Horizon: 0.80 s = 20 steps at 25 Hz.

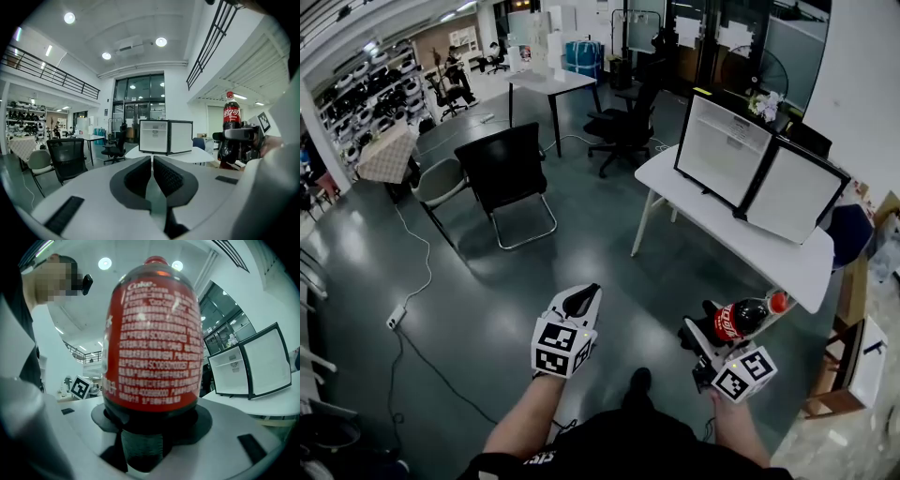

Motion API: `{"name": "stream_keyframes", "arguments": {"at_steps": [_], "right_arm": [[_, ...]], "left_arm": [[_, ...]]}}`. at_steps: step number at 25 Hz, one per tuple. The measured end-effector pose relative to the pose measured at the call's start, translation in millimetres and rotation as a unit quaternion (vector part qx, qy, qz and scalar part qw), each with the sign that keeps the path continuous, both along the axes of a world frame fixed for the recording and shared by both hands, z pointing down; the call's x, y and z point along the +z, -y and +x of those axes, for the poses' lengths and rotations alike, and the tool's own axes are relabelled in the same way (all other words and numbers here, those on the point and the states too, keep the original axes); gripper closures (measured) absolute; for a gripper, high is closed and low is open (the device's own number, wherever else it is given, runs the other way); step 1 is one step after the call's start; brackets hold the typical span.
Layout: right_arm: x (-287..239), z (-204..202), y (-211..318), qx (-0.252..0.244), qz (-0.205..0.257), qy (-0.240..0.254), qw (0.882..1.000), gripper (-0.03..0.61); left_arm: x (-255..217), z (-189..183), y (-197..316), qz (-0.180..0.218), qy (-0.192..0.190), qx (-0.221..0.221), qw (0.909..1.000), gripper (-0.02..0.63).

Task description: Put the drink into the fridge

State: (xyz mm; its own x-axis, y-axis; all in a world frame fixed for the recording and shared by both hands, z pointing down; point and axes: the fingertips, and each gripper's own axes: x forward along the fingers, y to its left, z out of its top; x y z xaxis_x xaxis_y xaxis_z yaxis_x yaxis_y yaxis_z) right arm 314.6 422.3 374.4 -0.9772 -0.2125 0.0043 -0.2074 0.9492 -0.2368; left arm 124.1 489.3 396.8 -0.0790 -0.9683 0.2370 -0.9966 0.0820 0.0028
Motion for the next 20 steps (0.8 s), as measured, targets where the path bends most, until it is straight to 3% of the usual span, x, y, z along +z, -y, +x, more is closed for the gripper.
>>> {"name": "stream_keyframes", "arguments": {"at_steps": [7,11,20], "right_arm": [[-3.2,-45.2,56.4,-0.026,0.011,0.014,0.999,0.313],[-3.8,-64.2,89.9,-0.041,0.010,0.018,0.999,0.313],[4.4,-70.5,174.9,-0.042,-0.015,0.015,0.999,0.313]], "left_arm": [[-14.5,-42.1,44.8,-0.007,0.022,-0.024,0.9995,0.584],[-11.4,-54.5,82.6,-0.020,0.012,-0.027,0.9994,0.584],[-13.8,-60.8,187.4,-0.032,0.013,-0.013,0.9993,0.583]]}}
